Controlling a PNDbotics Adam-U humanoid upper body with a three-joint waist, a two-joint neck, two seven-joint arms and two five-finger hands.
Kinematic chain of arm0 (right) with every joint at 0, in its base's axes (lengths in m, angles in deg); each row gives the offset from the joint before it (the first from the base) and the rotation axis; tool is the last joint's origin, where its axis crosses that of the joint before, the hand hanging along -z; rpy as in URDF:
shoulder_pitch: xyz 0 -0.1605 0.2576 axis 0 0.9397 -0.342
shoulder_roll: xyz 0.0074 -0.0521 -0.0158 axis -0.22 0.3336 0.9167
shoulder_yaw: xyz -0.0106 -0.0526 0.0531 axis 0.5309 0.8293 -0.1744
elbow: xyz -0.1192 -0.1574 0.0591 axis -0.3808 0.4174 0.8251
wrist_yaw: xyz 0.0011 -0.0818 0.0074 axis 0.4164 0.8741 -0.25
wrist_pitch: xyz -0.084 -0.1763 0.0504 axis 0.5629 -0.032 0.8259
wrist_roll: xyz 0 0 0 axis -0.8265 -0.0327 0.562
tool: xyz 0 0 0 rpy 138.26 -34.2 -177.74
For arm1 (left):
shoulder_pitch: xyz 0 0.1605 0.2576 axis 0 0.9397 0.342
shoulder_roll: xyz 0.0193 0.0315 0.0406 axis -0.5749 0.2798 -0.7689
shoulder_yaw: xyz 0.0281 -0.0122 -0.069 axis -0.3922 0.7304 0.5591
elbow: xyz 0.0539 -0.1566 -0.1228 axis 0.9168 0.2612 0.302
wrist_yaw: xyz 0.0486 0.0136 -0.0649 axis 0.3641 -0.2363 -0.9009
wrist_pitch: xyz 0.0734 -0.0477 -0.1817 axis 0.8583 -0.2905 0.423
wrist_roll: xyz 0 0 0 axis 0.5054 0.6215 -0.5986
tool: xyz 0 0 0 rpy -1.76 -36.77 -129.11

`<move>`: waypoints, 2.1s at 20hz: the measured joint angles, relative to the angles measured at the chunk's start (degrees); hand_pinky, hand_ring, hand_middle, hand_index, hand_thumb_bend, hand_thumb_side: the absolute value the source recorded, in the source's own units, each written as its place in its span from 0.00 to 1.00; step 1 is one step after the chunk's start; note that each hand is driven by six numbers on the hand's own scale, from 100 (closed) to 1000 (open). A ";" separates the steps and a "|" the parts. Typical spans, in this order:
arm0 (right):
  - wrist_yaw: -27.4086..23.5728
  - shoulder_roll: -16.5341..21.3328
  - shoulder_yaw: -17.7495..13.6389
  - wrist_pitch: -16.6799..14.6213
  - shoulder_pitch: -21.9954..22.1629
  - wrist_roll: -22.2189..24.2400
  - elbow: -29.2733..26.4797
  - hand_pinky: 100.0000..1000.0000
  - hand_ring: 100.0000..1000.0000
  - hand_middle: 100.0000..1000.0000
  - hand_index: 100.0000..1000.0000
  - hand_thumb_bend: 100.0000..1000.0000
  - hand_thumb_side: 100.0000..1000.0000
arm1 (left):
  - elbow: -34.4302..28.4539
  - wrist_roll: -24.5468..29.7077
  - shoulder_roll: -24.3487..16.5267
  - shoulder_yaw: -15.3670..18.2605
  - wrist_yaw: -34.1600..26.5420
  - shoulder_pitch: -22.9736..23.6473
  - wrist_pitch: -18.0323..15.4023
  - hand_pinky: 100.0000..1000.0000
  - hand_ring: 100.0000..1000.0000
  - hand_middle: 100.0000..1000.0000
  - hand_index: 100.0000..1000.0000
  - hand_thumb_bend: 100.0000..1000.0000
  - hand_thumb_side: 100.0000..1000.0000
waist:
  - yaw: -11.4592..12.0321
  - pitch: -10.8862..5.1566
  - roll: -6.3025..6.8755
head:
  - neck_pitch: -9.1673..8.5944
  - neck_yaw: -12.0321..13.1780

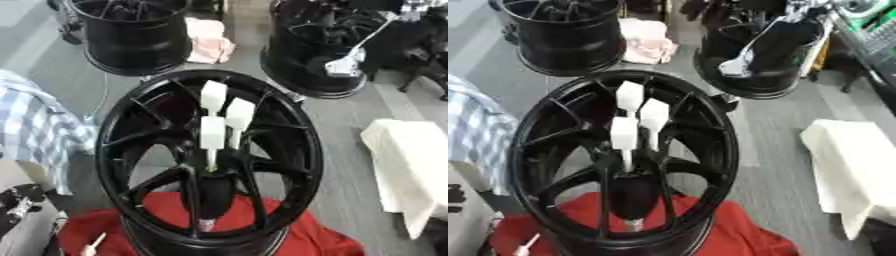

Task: Pull the pin out of the wheel hub.

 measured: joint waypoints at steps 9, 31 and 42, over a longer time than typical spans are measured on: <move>5.12 -6.51 5.89 -4.28 -2.39 1.41 8.83 0.92 0.96 0.95 0.98 0.25 0.19 | -0.87 0.81 0.00 -0.33 0.51 -0.64 0.33 0.68 0.71 0.62 0.73 0.40 0.55 | 0.86 0.01 -0.30 | 0.00 -0.48; 10.39 -9.10 4.15 -8.15 -2.05 1.49 18.82 0.91 0.93 0.87 0.93 0.25 0.26 | -1.43 1.02 0.00 -0.33 0.64 -0.91 0.50 0.68 0.71 0.62 0.73 0.40 0.55 | 0.90 0.12 -0.30 | -0.01 -0.49; 11.01 -10.48 4.10 -9.00 -1.58 1.43 20.79 0.90 0.92 0.86 0.91 0.24 0.25 | -1.43 1.00 0.00 -0.33 0.64 -1.04 0.47 0.68 0.71 0.62 0.73 0.40 0.55 | 0.94 0.40 -0.14 | 0.00 -0.53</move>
